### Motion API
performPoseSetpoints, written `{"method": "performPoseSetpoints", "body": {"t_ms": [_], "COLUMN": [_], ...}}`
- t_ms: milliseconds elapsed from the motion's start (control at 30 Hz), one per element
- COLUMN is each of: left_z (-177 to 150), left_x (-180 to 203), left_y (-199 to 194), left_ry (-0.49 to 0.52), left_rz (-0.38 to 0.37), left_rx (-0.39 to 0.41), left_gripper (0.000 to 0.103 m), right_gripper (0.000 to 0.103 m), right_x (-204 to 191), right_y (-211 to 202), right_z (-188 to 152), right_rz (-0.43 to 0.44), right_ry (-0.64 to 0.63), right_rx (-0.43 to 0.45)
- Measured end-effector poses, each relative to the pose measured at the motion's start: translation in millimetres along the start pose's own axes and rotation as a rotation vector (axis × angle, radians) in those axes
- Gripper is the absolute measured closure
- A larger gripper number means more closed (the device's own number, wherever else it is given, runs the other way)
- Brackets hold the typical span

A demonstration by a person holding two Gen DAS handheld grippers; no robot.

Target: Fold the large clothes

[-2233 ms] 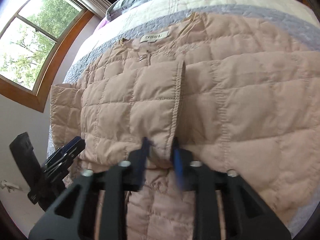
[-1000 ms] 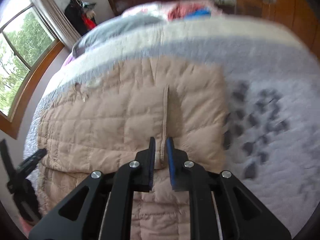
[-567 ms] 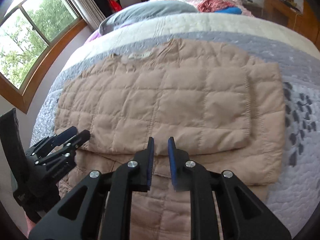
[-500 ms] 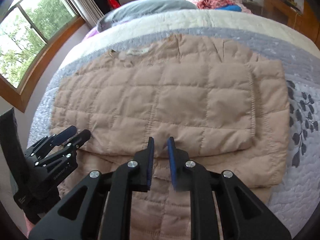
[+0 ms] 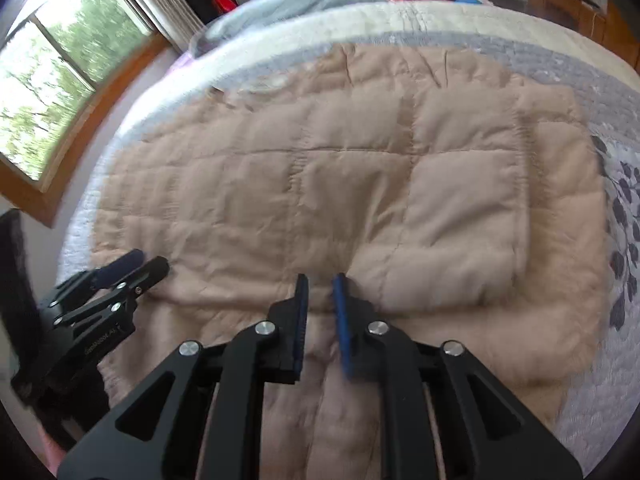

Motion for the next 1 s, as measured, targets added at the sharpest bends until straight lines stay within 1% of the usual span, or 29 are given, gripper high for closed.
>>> {"method": "performPoseSetpoints", "body": {"t_ms": [33, 67, 100, 133, 200, 233, 267, 333, 400, 433, 533, 633, 733, 867, 933, 1000], "left_z": [-10, -18, -29, -43, -72, -84, -99, -131, -158, -177, -219, -253, -271, -285, -290, -294], "left_x": [-5, -10, -17, -28, -52, -62, -75, -103, -121, -132, -150, -154, -154, -147, -143, -139], "left_y": [-16, -28, -40, -53, -72, -77, -80, -81, -80, -80, -82, -83, -83, -76, -75, -76], "left_ry": [0.007, 0.013, 0.018, 0.020, 0.011, 0.005, -0.007, -0.054, -0.094, -0.118, -0.167, -0.193, -0.209, -0.217, -0.209, -0.202], "left_rz": [-0.033, -0.043, -0.039, -0.031, -0.012, 0.001, 0.019, 0.027, 0.017, 0.009, -0.027, -0.085, -0.140, -0.170, -0.171, -0.168], "left_rx": [0.021, 0.038, 0.057, 0.078, 0.100, 0.095, 0.081, 0.044, 0.013, -0.005, -0.033, -0.040, -0.044, -0.058, -0.048, -0.040], "left_gripper": [0.057, 0.056, 0.051, 0.042, 0.039, 0.039, 0.037, 0.036, 0.036, 0.036, 0.036, 0.036, 0.034, 0.034, 0.032, 0.032], "right_gripper": [0.077, 0.071, 0.067, 0.065, 0.058, 0.056, 0.054, 0.052, 0.051, 0.050, 0.049, 0.047, 0.046, 0.046, 0.046, 0.046], "right_x": [-1, -2, 0, 2, 15, 24, 30, 47, 59, 65, 75, 79, 83, 86, 88, 90], "right_y": [-12, -27, -40, -49, -69, -79, -83, -92, -96, -97, -98, -100, -94, -87, -80, -75], "right_z": [-11, -26, -42, -54, -87, -108, -120, -153, -180, -194, -228, -252, -271, -285, -291, -293], "right_rz": [0.004, -0.004, -0.025, -0.039, -0.060, -0.065, -0.065, -0.062, -0.050, -0.043, -0.052, -0.033, 0.016, 0.044, 0.064, 0.067], "right_ry": [-0.027, -0.060, -0.085, -0.095, -0.106, -0.104, -0.101, -0.083, -0.060, -0.045, -0.013, -0.004, 0.018, 0.038, 0.045, 0.048], "right_rx": [0.024, 0.046, 0.064, 0.076, 0.092, 0.096, 0.095, 0.076, 0.061, 0.052, 0.037, 0.023, -0.009, -0.037, -0.052, -0.063]}}
Point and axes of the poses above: each gripper's, at about its wrist camera, not at the fingertips, and y roughly the way its jaws point, x to its right, z to its top, the point moved 3 cm from there along y, roughly the way its jaws point, and after that the axes turned 14 degrees about -x, right-handed, at the moved point
